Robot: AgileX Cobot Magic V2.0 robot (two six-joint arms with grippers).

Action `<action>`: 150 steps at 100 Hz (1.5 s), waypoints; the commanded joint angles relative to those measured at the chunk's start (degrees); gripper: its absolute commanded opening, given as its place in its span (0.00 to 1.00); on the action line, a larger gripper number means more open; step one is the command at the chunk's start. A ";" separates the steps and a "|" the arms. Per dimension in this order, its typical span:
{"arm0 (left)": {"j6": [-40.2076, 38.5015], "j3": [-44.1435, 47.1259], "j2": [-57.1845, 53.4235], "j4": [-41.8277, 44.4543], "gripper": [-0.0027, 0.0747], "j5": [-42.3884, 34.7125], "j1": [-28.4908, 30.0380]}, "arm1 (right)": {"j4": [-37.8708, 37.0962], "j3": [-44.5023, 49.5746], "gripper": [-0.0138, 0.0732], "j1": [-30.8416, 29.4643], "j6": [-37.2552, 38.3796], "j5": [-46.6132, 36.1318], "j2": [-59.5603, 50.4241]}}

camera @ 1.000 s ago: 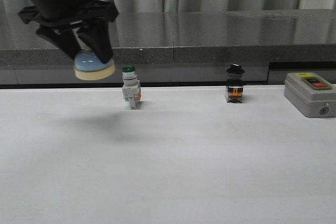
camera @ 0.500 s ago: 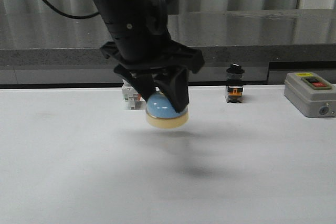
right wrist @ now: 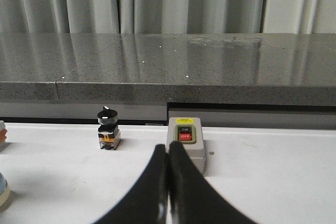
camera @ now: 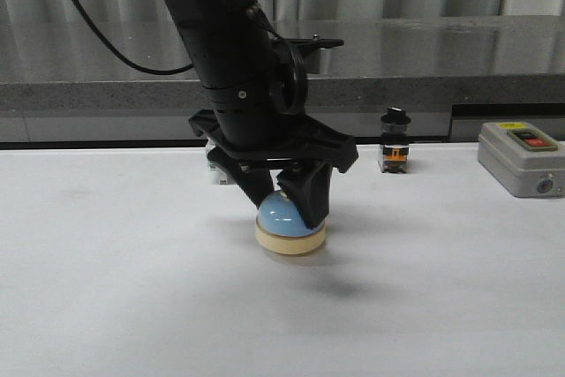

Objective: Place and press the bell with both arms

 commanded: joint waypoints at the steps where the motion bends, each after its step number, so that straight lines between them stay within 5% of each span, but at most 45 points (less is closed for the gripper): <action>1: 0.12 -1.77 -3.20 -0.88 0.65 -1.90 0.03 | -0.54 -0.83 0.08 -0.05 -0.11 -4.98 -1.09; 18: 0.12 -1.77 -3.20 -0.88 0.73 -2.00 0.03 | -0.54 -0.83 0.08 -0.05 -0.11 -4.98 -1.09; 47: 0.12 -2.60 -4.86 -0.88 0.70 -3.19 0.03 | -0.54 -0.83 0.08 -0.05 -0.11 -4.98 -1.09; 57: -0.25 -2.60 -6.68 -0.88 0.56 -3.89 0.28 | -0.54 -0.83 0.08 -0.05 -0.11 -4.98 -1.09; 79: -1.70 -2.60 -11.57 -0.88 0.01 -3.69 2.39 | -0.54 -0.83 0.08 -0.05 -0.11 -4.98 -1.09; 109: -1.96 0.80 -18.92 -0.88 0.01 -3.86 10.24 | -0.54 -0.83 0.08 -0.05 -0.11 -4.98 -1.09; 150: -2.06 21.30 -36.34 -1.40 0.01 -10.91 26.05 | -0.54 -0.83 0.08 -0.05 -0.11 -4.98 -1.09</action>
